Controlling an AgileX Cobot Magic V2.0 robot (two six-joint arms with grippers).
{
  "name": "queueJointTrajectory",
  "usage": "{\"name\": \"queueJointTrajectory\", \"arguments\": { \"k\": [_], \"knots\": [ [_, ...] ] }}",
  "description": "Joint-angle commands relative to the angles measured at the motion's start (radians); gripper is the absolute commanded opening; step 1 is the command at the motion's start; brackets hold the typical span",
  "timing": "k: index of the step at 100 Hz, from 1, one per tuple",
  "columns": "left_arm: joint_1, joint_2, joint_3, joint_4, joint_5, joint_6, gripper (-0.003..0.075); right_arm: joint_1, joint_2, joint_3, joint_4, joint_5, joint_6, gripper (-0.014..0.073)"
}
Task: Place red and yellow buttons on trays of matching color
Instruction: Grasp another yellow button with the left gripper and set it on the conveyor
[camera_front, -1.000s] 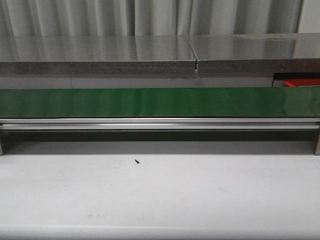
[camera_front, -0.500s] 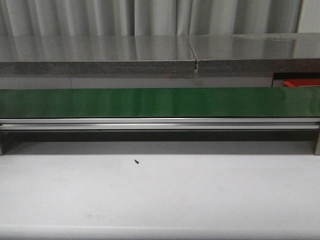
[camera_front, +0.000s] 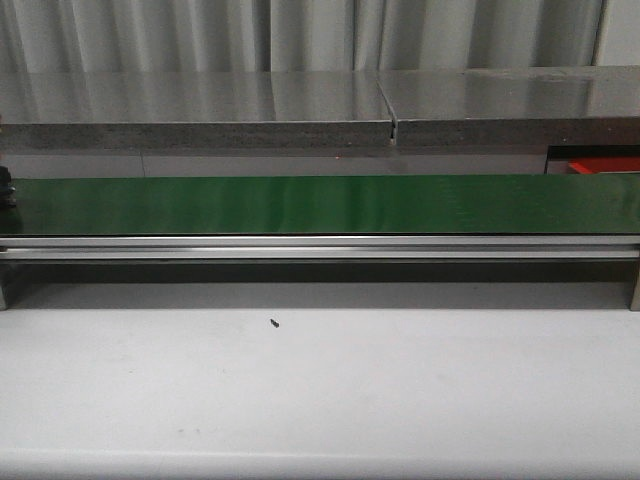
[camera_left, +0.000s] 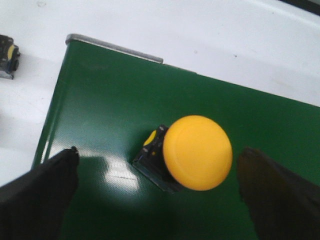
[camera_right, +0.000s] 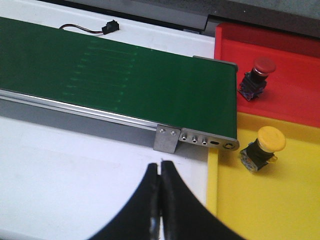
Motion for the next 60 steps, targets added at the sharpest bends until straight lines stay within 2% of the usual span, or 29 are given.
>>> {"name": "queueJointTrajectory", "arguments": {
  "k": [1,12,21,28,46,60],
  "knots": [
    [-0.005,-0.082,-0.044,-0.026,-0.035,0.006,0.0701,0.001,-0.001,-0.027,0.014,-0.062,-0.005,-0.0069],
    [0.010,-0.144,-0.044,-0.026,-0.070,0.003,0.0655,0.001,-0.001,-0.027,0.014,-0.062,-0.005,-0.0069],
    [0.054,-0.190,-0.044,-0.026,-0.081,0.003,0.0648,0.001,-0.001,-0.027,0.014,-0.062,-0.005,-0.0069],
    [0.113,-0.212,-0.042,-0.026,-0.072,0.003,0.0648,0.001,-0.001,-0.027,0.014,-0.062,-0.005,-0.0069],
    [0.312,-0.212,-0.033,0.030,0.064,0.003,0.0648,0.001,-0.001,-0.027,0.014,-0.062,-0.005,-0.0069],
    [0.398,-0.195,0.004,0.038,0.009,0.006,0.0648,0.001,-0.001,-0.027,0.014,-0.062,-0.005,-0.0069]
  ]
}}
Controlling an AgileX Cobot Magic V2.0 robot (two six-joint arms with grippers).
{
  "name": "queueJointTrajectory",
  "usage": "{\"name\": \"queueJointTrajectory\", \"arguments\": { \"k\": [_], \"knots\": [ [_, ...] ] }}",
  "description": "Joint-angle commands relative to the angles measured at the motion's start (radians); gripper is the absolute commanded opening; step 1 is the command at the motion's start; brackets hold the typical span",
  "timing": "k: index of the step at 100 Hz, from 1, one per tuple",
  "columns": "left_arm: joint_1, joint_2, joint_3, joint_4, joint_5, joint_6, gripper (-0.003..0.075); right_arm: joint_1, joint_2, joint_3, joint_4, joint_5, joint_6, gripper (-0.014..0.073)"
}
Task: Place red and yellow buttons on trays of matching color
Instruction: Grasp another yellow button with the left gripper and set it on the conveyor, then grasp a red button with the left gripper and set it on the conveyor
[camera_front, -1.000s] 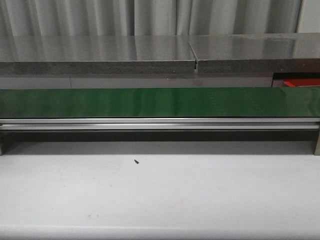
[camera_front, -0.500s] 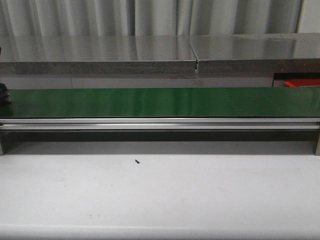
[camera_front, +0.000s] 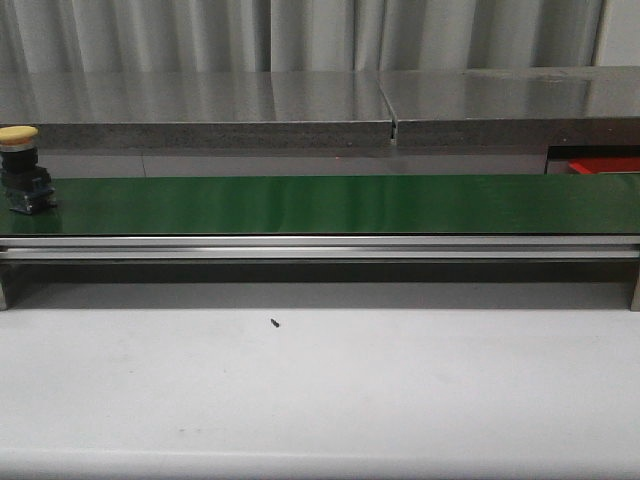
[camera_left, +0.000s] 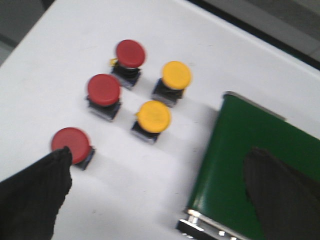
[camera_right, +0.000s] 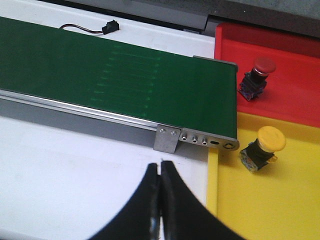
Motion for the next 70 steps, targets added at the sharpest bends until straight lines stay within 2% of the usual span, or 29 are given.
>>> {"name": "queueJointTrajectory", "arguments": {
  "k": [1,13,70],
  "knots": [
    [0.042,-0.024,-0.006,-0.011,-0.075,0.004,0.0648,0.001,-0.001,-0.027,0.014,-0.062,-0.005,-0.0069],
    [0.068,0.021,-0.006,0.017,-0.128,0.006,0.0648,0.001,-0.001,-0.027,0.014,-0.062,-0.005,-0.0069],
    [0.069,0.261,-0.020,0.054,-0.199,0.006,0.0648,0.001,-0.001,-0.027,0.014,-0.062,-0.005,-0.0069]
  ]
}}
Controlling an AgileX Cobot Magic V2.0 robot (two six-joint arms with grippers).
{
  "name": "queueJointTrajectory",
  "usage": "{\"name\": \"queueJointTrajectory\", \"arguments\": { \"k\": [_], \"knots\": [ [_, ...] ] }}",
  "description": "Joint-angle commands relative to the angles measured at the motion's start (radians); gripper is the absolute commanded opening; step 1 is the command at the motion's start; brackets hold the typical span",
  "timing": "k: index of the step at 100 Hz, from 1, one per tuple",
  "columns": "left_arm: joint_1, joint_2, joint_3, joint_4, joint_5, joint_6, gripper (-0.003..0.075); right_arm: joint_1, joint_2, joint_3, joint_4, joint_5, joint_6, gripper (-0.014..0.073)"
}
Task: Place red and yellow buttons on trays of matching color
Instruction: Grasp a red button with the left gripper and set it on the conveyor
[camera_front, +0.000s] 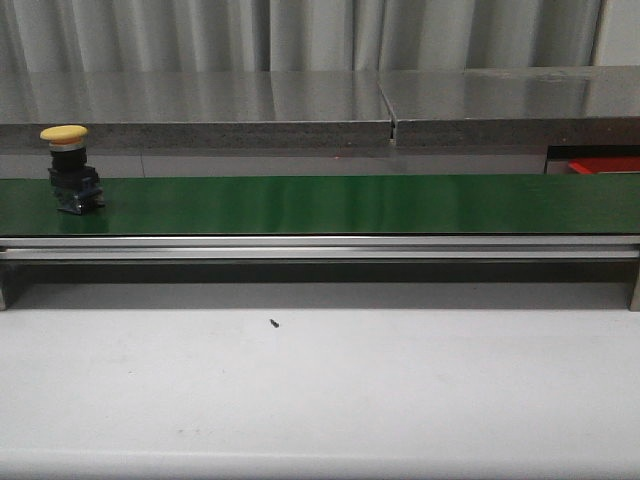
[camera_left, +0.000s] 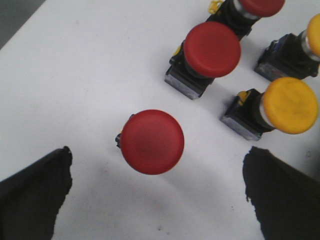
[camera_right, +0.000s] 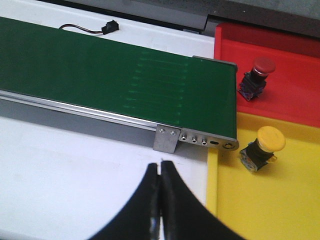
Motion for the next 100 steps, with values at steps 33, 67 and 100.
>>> {"name": "queueJointTrajectory", "arguments": {
  "k": [33,67,100],
  "knots": [
    [-0.001,0.056,-0.110,-0.007,-0.064,0.001,0.0562,0.001,-0.001,-0.027,0.014,-0.062,-0.005,-0.0069],
    [-0.001,0.073,-0.110,-0.016,-0.081,0.001,0.0372,0.001,-0.001,-0.027,0.014,-0.062,-0.005,-0.0069],
    [-0.001,0.073,-0.129,-0.050,-0.022,0.001,0.0123,0.001,-0.001,-0.027,0.014,-0.062,-0.005,-0.0069]
  ]
}}
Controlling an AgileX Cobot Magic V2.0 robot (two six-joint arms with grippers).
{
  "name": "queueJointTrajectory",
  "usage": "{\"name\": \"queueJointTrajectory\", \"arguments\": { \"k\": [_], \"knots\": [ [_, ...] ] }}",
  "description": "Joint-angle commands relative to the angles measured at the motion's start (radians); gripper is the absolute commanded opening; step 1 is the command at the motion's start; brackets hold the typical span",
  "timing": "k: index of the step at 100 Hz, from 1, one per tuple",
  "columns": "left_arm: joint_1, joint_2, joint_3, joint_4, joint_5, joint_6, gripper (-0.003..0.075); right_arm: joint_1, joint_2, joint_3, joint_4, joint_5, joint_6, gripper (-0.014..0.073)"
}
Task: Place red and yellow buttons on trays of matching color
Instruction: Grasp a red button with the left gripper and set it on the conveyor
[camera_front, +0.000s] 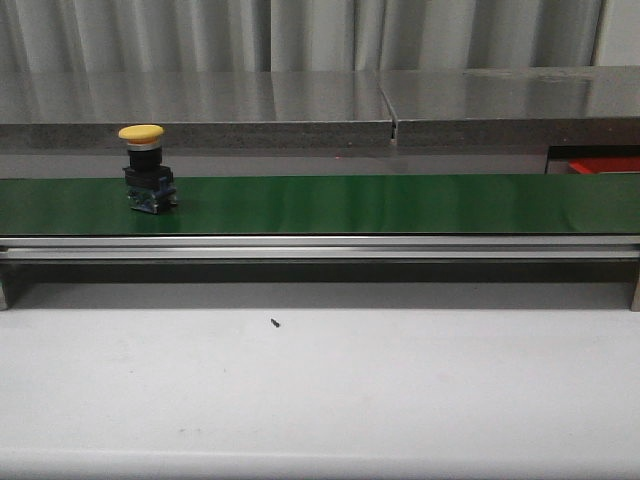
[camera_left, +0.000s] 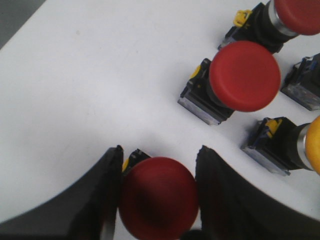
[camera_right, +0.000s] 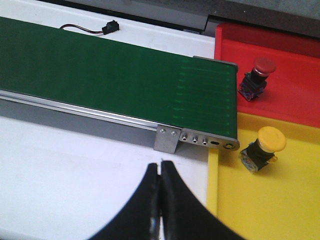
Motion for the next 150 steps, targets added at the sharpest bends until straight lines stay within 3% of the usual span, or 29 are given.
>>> {"name": "queueJointTrajectory", "arguments": {
  "k": [1,51,94,150],
  "knots": [
    [-0.001,-0.050,-0.045,-0.037,0.013,-0.001,0.0120,0.001,-0.001,-0.027,0.014,-0.062,-0.005,-0.0069],
    [-0.019,-0.246,-0.168,-0.165,0.179,-0.001,0.0104,0.001,-0.001,-0.027,0.014,-0.062,-0.005,-0.0069],
    [-0.265,-0.246,-0.194,-0.129,0.241,-0.001,0.0104,0.001,-0.001,-0.027,0.014,-0.062,-0.005,-0.0069],
    [-0.371,-0.175,-0.194,-0.108,0.259,-0.001,0.0104,0.001,-0.001,-0.027,0.014,-0.062,-0.005,-0.0069]
  ]
}}
